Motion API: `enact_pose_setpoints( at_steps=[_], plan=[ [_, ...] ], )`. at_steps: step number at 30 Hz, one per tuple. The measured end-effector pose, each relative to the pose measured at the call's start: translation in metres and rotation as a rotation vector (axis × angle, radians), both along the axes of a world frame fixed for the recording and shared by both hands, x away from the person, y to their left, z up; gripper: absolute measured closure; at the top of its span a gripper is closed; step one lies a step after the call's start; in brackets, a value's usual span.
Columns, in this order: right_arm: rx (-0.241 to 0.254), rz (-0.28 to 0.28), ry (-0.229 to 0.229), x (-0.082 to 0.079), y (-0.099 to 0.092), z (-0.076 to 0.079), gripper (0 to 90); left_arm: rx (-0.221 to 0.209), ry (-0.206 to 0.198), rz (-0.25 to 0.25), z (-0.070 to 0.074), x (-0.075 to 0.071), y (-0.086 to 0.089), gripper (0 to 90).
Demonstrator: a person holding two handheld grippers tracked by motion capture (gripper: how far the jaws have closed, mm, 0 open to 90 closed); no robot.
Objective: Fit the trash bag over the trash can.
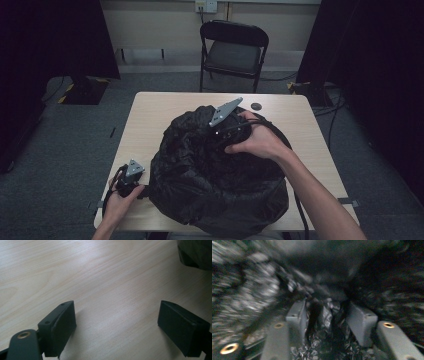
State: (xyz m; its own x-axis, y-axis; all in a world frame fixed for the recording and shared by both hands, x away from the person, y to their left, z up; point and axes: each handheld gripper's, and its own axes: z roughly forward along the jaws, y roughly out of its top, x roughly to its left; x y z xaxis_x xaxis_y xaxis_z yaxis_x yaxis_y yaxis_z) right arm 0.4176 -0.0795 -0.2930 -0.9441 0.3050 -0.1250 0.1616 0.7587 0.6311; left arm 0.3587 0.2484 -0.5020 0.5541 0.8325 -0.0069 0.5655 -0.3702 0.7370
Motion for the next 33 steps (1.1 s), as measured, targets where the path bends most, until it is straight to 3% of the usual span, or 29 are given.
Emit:
enact_pose_setpoints(
  at_steps=[2, 3, 6, 13, 14, 15, 18, 19, 28, 31, 33],
  plan=[
    [-0.017, -0.008, 0.013, 0.002, 0.000, -0.004, 49.3, 0.000, 0.000, -0.001, 0.000, 0.000, 0.000, 14.4],
    [-0.067, -0.021, 0.024, 0.005, -0.002, -0.011, 49.8, 0.000, 0.000, -0.001, 0.000, 0.000, 0.000, 14.4],
    [-0.134, -0.049, 0.047, 0.008, -0.003, -0.018, 47.3, 0.000, 0.000, -0.001, 0.000, 0.000, 0.000, 14.4],
    [-0.218, -0.043, 0.112, 0.009, -0.003, -0.029, 42.1, 0.000, 0.000, -0.001, 0.000, 0.000, 0.000, 14.4],
    [-0.265, -0.032, 0.154, 0.008, -0.002, -0.034, 40.2, 0.001, 0.000, -0.002, 0.000, 0.000, 0.000, 14.4],
    [-0.282, -0.030, 0.145, 0.007, -0.002, -0.034, 39.9, 0.001, 0.000, -0.003, 0.000, 0.000, 0.000, 14.4],
    [-0.250, -0.020, 0.154, 0.007, -0.001, -0.031, 39.0, 0.001, 0.000, -0.003, 0.000, 0.000, 0.000, 14.4],
    [-0.185, -0.014, 0.154, 0.006, -0.001, -0.024, 38.3, 0.000, 0.000, -0.003, 0.000, 0.000, 0.000, 14.4],
    [0.015, 0.018, 0.135, -0.004, -0.006, 0.011, 34.6, 0.001, -0.001, -0.003, 0.000, 0.000, 0.000, 14.4],
    [0.059, 0.041, 0.118, -0.010, -0.007, 0.020, 36.2, 0.001, -0.001, -0.003, 0.000, 0.000, 0.000, 14.4],
    [0.092, 0.052, 0.102, -0.015, -0.010, 0.025, 42.5, 0.001, 0.000, -0.003, 0.000, 0.000, 0.000, 14.4]
  ],
)
